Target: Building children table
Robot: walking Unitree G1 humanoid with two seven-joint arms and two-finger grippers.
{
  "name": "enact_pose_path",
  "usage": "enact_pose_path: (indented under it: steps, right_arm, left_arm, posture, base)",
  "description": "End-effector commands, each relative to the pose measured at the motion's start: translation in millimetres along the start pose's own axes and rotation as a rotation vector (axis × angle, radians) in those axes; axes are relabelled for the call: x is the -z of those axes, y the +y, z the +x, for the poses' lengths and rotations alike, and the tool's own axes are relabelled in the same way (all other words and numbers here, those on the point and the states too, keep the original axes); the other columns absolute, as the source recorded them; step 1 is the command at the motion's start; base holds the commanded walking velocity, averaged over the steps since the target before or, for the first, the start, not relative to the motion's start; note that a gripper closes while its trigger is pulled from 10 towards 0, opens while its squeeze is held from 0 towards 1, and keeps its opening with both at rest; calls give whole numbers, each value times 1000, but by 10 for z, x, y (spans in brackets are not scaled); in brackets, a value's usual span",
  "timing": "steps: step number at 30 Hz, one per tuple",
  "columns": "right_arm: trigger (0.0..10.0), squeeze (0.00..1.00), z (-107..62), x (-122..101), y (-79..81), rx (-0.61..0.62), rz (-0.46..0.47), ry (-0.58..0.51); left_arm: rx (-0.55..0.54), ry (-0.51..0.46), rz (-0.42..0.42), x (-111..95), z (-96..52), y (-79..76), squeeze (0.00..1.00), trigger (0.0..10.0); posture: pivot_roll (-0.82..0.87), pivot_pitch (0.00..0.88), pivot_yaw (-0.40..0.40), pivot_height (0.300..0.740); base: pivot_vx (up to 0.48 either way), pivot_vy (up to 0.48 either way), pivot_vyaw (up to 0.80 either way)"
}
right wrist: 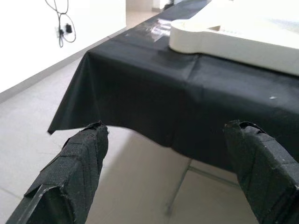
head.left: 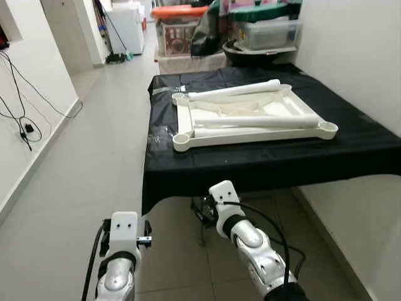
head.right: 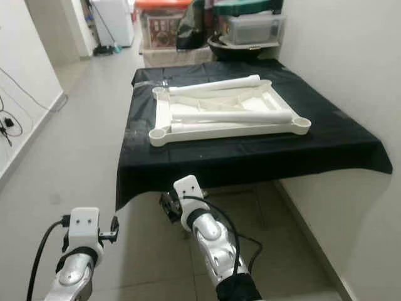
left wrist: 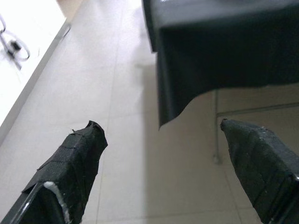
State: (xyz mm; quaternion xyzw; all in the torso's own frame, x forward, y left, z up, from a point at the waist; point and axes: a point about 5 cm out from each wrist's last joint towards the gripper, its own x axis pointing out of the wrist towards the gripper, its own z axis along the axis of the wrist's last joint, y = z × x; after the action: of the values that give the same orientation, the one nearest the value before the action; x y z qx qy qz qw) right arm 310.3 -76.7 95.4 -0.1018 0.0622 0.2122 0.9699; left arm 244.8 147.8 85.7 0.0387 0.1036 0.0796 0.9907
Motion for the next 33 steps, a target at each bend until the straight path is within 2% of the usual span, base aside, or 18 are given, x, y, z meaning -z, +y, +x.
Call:
enact_pose_path:
  steps: [1, 2, 3, 4, 5, 6, 7, 10, 13, 16, 17, 18, 19, 26, 27, 28, 29, 33]
  right_arm:
    - [10000, 0, -34, -28, -13, 11, -49, -21]
    - [10000, 0, -34, -28, -13, 11, -49, -21]
    - [10000, 0, -57, -94, -57, 16, -57, -59]
    - [10000, 0, -57, -94, -57, 16, -57, -59]
    - [10000, 0, -66, -203, -132, 31, -70, -119]
    - [10000, 0, -66, -203, -132, 31, -70, -119]
    - [10000, 0, -72, -347, -295, 40, -88, -142]
    - [10000, 0, -100, -424, -356, 7, -139, -153]
    - [10000, 0, -153, -479, -369, 7, -44, -175]
    - [10000, 0, -167, -456, -352, 61, -48, -169]
    - [10000, 302, -165, -401, -323, 91, -11, -151]
    - [10000, 302, -165, -401, -323, 91, -11, -151]
    - [10000, 1000, -184, -345, -243, 118, 59, -153]
    - [10000, 1000, -200, -351, -131, 92, 63, -168]
    - [10000, 0, -190, -365, -103, 79, 45, -166]
    - [10000, 0, -190, -365, -103, 79, 45, -166]
    - [10000, 0, -178, -372, -88, 64, 32, -162]
    - [10000, 0, -158, -380, -117, 58, 25, -153]
  left_arm:
    - [40, 0, 56, 9, -74, -40, 0, 10000]
    - [40, 0, 56, 9, -74, -40, 0, 10000]
    - [84, -53, 146, -53, -126, -53, 0, 10000]
    - [84, -53, 146, -53, -126, -53, 0, 10000]
    - [115, -135, 264, -148, -171, -66, 0, 10000]
    - [115, -135, 264, -148, -171, -66, 0, 10000]
    - [149, -234, 366, -285, -242, -89, 0, 10000]
    - [108, -227, 344, -337, -253, -40, 0, 10000]
    - [44, -164, 149, -366, -278, 50, 0, 10000]
    - [11, -151, 108, -359, -292, 59, 0, 10000]
    - [5, -130, 84, -333, -295, 47, 0, 10000]
    - [5, -130, 84, -333, -295, 47, 0, 10000]
    - [-13, -123, 79, -320, -305, 50, 0, 10000]
    - [-21, -121, 91, -313, -311, 76, 51, 10000]
    - [-17, -118, 95, -304, -310, 57, 1000, 10000]
    - [-17, -118, 95, -304, -310, 57, 1000, 10000]
    - [-19, -125, 112, -312, -309, 40, 0, 10000]
    - [-19, -153, 140, -369, -304, 37, 0, 10000]
  posture:
    - [-64, 0, 29, 740]
    - [-64, 0, 29, 740]
    - [-65, 0, 38, 740]
    - [-65, 0, 38, 740]
    - [-61, 0, 34, 740]
    - [-61, 0, 34, 740]
    - [-61, 0, 34, 740]
    - [-63, 0, 32, 740]
    - [-63, 0, 32, 740]
    - [-59, 0, 27, 740]
    - [-59, 0, 27, 740]
    - [-59, 0, 27, 740]
    - [-59, 0, 27, 740]
    - [-49, 0, 32, 740]
    - [-54, 0, 35, 740]
    - [-54, 0, 35, 740]
    - [-52, 0, 25, 740]
    - [-44, 0, 18, 740]
  base:
    - [0, 0, 0]
    - [0, 0, 0]
    - [0, 0, 0]
    - [0, 0, 0]
    - [0, 0, 0]
    - [0, 0, 0]
    - [0, 0, 0]
    - [0, 0, 0]
    - [0, 0, 0]
    - [0, 0, 0]
    - [0, 0, 0]
    - [0, 0, 0]
    - [0, 0, 0]
    - [0, 0, 0]
    - [0, 0, 0]
    - [0, 0, 0]
    - [0, 0, 0]
    - [0, 0, 0]
